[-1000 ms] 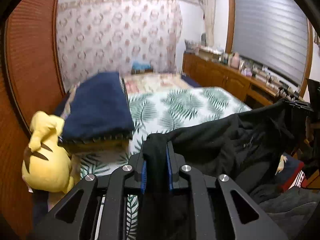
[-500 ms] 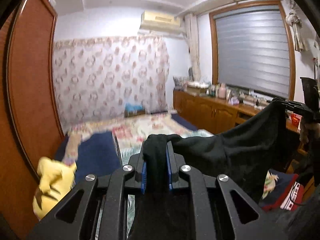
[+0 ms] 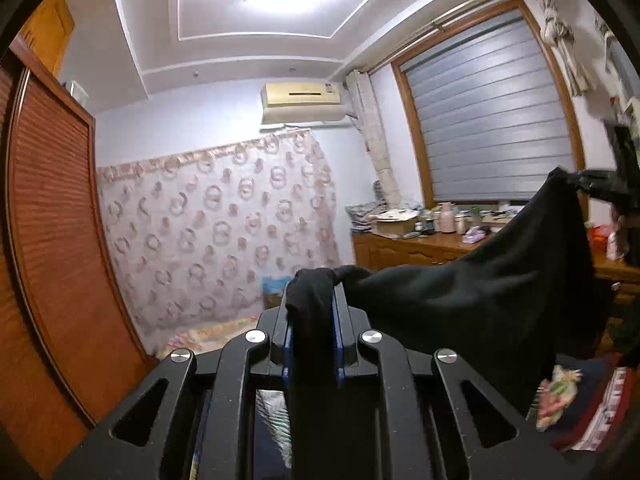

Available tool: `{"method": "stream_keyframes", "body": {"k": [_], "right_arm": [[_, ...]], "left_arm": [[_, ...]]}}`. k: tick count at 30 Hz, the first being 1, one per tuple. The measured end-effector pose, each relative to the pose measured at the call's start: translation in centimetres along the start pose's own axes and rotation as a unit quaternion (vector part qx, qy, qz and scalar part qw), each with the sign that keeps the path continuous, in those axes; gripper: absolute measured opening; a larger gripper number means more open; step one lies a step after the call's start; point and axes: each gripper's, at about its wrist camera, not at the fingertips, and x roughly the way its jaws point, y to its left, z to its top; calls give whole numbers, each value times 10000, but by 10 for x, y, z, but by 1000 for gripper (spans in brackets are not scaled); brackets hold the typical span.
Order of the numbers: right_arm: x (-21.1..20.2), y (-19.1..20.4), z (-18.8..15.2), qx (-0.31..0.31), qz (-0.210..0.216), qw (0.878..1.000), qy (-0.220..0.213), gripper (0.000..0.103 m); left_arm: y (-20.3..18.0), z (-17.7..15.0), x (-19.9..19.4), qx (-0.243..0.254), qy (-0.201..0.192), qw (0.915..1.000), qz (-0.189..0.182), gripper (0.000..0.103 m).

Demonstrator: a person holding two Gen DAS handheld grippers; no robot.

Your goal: Fold small clothes

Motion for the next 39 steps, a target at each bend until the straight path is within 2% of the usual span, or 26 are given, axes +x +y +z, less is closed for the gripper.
{"method": "stream_keyframes", "body": {"k": [4,8,11,17,20,24,29,31,33,34,35,36,37,38,39], "right_arm": [[34,1,-1,-151,-386,9988,272,11],[112,15,-26,-225,-438,9957,784,11],[176,18,-63,-155,-367,9922,1183,11],[295,32,-133,-37,-284,9801,1964,11],[342,39,-153,-50,-257,9725,2312,11],[386,38,-159,-22,-200,9649,2617,11],[409,35,-161,73,-78,9616,2743,12],[405,16,-157,120,-46,9612,2754,11],[398,-1,-159,230,-34,9607,2765,19],[402,-9,-162,292,-35,9600,2786,26],[389,-15,-166,348,-24,9600,2778,34],[390,-19,-172,387,11,9609,2741,41],[388,-22,-173,397,49,9623,2690,52],[384,-22,-176,381,48,9630,2668,62],[379,-22,-179,355,31,9634,2657,65]], "left_arm": [[10,-12,50,-9,293,9995,103,16],[16,-52,121,0,655,9975,249,16],[19,-91,185,35,1133,9927,409,16],[20,-150,288,-98,1910,9808,392,16],[14,-169,320,-183,2166,9753,389,16],[13,-182,338,-256,2342,9710,399,16],[9,-188,353,-216,2449,9685,398,18],[11,-189,358,-297,2482,9675,383,21],[14,-189,358,-513,2521,9658,327,31],[14,-190,356,-545,2497,9663,315,39],[12,-190,350,-542,2430,9680,323,45],[10,-190,345,-534,2374,9694,314,46],[8,-192,340,-543,2361,9698,276,50],[6,-194,332,-583,2406,9686,231,60],[7,-196,329,-624,2430,9678,207,66]]}}
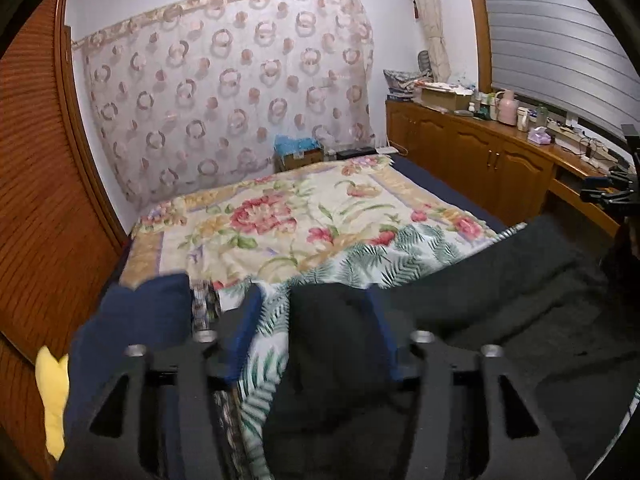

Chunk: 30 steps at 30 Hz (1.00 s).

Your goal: Fold small clothes

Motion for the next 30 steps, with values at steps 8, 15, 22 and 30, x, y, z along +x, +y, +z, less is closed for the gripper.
{"method": "stream_keyframes", "body": {"k": [8,15,22,30], "right_arm": [[-29,-2,-32,247,243,9994,44,68],[-44,-6,-62,514,653,9956,433,68],[-29,-24,-99,855,700,9885,1034,68],[-5,-55,-99,1311,840,9809,1169,68]], "left_arm": [[-11,-44,-20,-87,274,9994,-173,80],[-30,-69,-24,-208,517,9977,-391,80],[-40,-85,-22,-333,710,9960,-426,80],[-43,-98,-9,-518,1031,9923,-441,80]]}}
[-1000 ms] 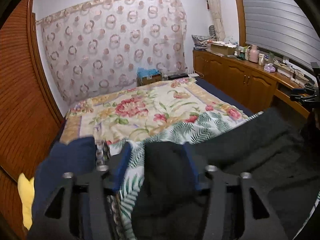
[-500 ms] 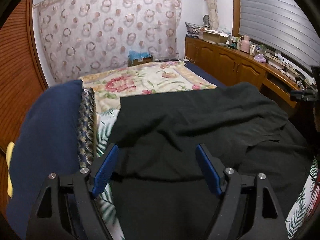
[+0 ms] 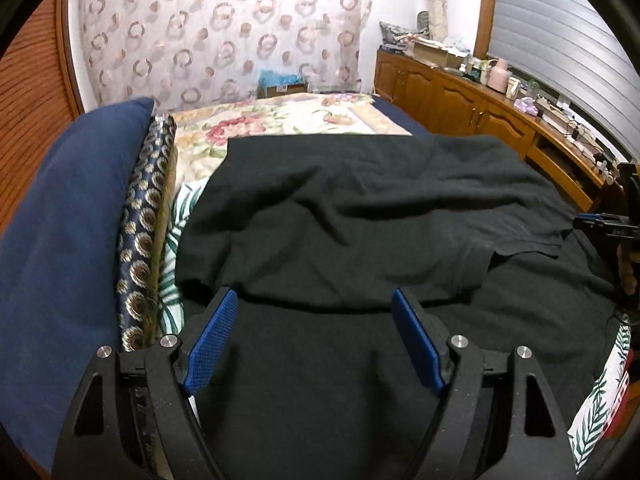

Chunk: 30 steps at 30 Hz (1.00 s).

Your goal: Fold small clothes

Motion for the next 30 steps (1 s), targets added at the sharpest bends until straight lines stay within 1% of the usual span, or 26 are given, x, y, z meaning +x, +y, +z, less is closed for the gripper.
{"method": "stream_keyframes", "body": {"k": [3,6,8,9,11,12,14,15,17,20,25,27,29,30], "right_arm": [[10,-6,7,101,30,9999,36,68],[17,-7,15,85,91,9999,19,59],[23,-4,16,-17,86,10000,-8,48],[25,-2,16,-73,66,9999,-27,46],[28,4,8,-179,-29,9998,-68,39],[31,6,6,-220,-62,9997,-97,38],[30,11,0,-298,-154,9993,-144,30],[31,13,-1,-343,-190,9991,-159,28],[29,18,-4,-448,-248,9985,-181,22],[27,22,-7,-498,-277,9982,-194,16],[22,26,-8,-641,-234,9973,-268,10],[21,30,-8,-733,-233,9966,-308,9],[20,30,-8,-774,-209,9962,-329,8],[20,31,-9,-792,-208,9961,-341,8]], "left_arm": [[2,-3,8,-138,155,9998,-62,80],[4,-5,14,-187,234,9996,15,80],[6,-5,17,-294,265,9992,46,80],[7,-6,20,-345,298,9990,36,80],[8,-5,23,-415,347,9985,10,80],[8,-5,26,-458,365,9983,1,80],[10,-3,30,-548,401,9977,-53,80],[10,-1,31,-570,384,9976,-60,80],[11,4,35,-631,392,9972,-116,80],[15,11,42,-692,400,9967,-158,80],[16,20,49,-628,427,9970,-123,80],[14,22,52,-531,428,9977,-46,75],[13,23,53,-419,424,9981,126,62],[14,24,54,-387,416,9982,211,57]]}}
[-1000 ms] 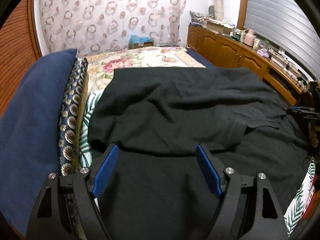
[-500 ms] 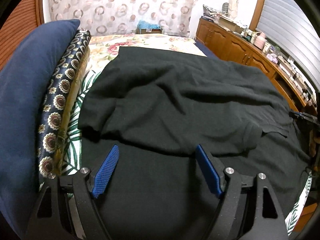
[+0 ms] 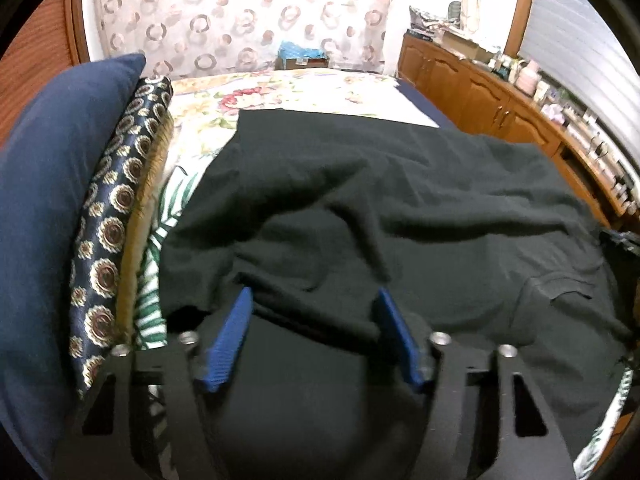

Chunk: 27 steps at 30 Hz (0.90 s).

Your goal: Fold small clothes

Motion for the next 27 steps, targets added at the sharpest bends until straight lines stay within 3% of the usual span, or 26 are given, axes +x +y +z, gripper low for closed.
{"method": "stream_keyframes", "body": {"k": [3,5,6,10,17,27], "right_arm": [[-2,1,0,-43,1,10000,-48,8],[-2,1,1,-96,-18,9999,-63,7],[-2,1,1,-132,-33,9999,-81,7],[-11,-1,3,-164,-38,9995,-256,6],[-45,1,5,-168,-124,9970,-751,6],[-91,15,-17,-290,-248,9931,-1109,6]], "left_arm": [[4,1,0,13,-41,9999,131,32],[8,1,-2,24,-73,9997,230,7],[9,0,-4,42,-101,9998,163,3],[6,-5,-21,189,-412,9988,185,2],[-4,-16,-86,340,-1159,9927,53,2],[0,-39,-138,317,-1618,9863,12,2]]}}
